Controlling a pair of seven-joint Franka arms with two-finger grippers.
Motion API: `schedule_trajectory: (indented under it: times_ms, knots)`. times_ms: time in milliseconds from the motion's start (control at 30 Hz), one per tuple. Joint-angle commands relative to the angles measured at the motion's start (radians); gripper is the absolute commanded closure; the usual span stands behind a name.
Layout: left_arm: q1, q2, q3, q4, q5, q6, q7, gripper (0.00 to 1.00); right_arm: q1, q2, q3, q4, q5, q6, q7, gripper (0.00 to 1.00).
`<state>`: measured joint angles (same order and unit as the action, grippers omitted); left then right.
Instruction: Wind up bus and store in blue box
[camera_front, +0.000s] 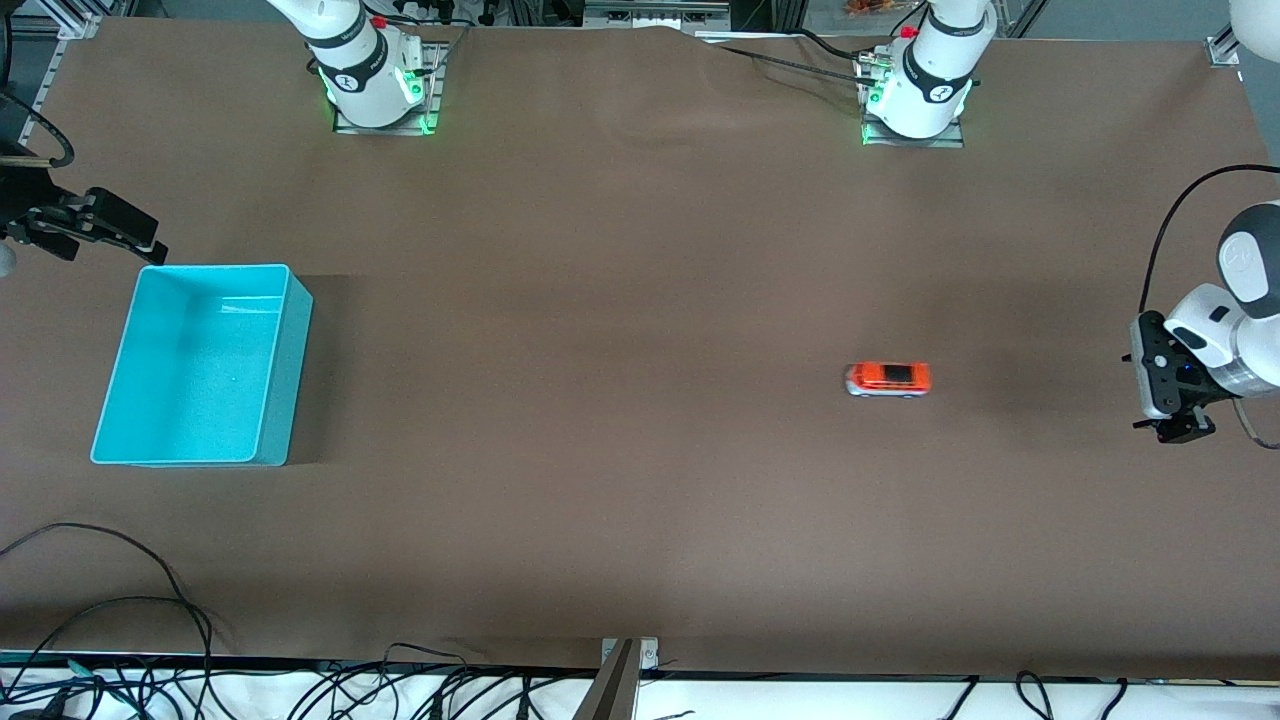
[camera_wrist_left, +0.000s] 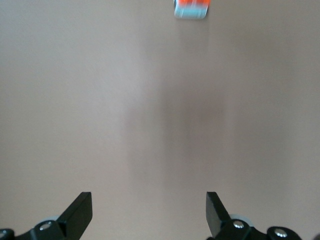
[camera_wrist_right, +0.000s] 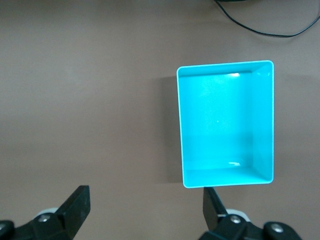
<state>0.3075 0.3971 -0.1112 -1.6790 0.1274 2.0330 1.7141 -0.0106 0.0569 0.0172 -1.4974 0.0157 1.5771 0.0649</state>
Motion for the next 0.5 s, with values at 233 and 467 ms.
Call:
schedule_trajectory:
  times_ms: [233,467]
  knots:
    - [-0.154,0.005,0.002,0.079,0.031,-0.106,-0.235,0.0,0.001,0.003,0.003,0.017,-0.011,-0.005,0.004,0.0]
    - [-0.205,0.003,0.001,0.153,0.029,-0.227,-0.355,0.0,0.0,0.003,0.003,0.017,-0.011,-0.005,0.003,0.0]
